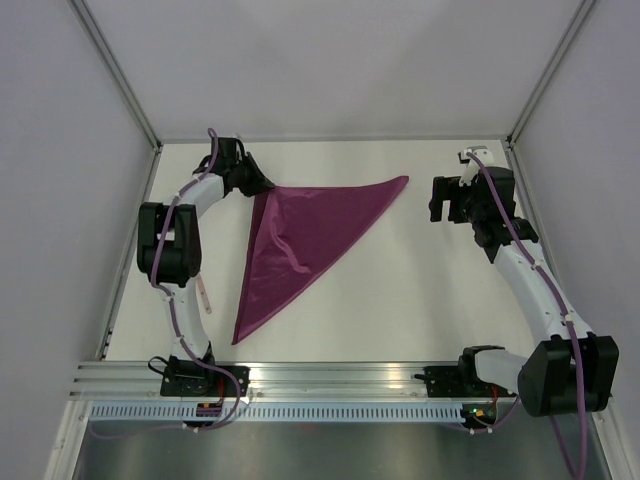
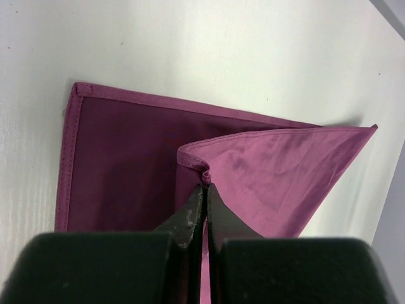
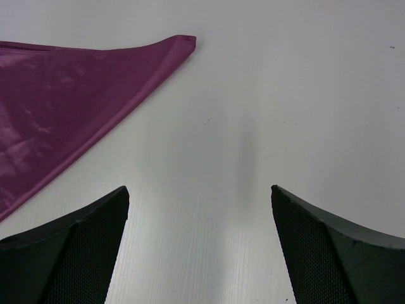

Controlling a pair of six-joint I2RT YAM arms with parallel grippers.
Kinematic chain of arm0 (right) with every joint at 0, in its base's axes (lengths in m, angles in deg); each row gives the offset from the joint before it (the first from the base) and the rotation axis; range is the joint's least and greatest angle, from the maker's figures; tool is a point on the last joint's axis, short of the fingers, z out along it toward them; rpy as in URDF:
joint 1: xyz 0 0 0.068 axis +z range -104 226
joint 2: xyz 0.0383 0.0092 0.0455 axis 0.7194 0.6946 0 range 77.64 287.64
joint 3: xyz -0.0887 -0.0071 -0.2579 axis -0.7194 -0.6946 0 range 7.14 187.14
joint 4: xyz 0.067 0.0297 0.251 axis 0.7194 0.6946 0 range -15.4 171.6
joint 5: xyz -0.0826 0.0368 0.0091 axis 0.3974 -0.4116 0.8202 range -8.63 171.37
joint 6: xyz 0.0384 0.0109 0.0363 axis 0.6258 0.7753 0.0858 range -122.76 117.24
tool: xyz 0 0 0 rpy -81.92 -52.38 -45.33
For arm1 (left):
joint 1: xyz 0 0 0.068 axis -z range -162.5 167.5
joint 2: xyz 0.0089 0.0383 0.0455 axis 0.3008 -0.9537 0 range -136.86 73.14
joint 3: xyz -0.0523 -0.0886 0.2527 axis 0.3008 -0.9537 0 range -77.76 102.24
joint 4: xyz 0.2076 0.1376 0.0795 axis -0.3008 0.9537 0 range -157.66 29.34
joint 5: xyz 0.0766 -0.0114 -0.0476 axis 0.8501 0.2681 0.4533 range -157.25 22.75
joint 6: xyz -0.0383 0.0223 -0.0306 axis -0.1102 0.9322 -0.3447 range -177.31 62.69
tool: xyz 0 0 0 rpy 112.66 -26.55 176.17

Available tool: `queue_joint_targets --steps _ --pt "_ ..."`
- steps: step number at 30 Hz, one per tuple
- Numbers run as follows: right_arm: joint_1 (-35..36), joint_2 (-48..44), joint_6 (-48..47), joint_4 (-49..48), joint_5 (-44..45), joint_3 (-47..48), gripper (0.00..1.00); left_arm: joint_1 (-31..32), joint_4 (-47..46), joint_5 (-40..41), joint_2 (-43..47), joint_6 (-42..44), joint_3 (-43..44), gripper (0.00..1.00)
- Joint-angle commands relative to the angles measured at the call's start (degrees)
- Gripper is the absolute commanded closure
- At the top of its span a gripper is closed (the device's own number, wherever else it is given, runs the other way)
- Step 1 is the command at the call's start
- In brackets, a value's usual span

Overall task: Fold the napkin, place the utensils inside, and roll it up
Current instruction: Fold the napkin at the center of the board.

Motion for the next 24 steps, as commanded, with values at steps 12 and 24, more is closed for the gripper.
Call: queue_joint_targets --steps 12,24 --pt "0.14 0.35 -0.10 0.37 0.69 0.79 0.02 -0.90 3.39 -2.22 -2.54 2.08 6.60 0.98" --pt "0.14 0.53 -1.59 0.46 0.52 0.70 0.02 -1.26 3.75 -2.14 -3.78 2.43 7.04 0.98"
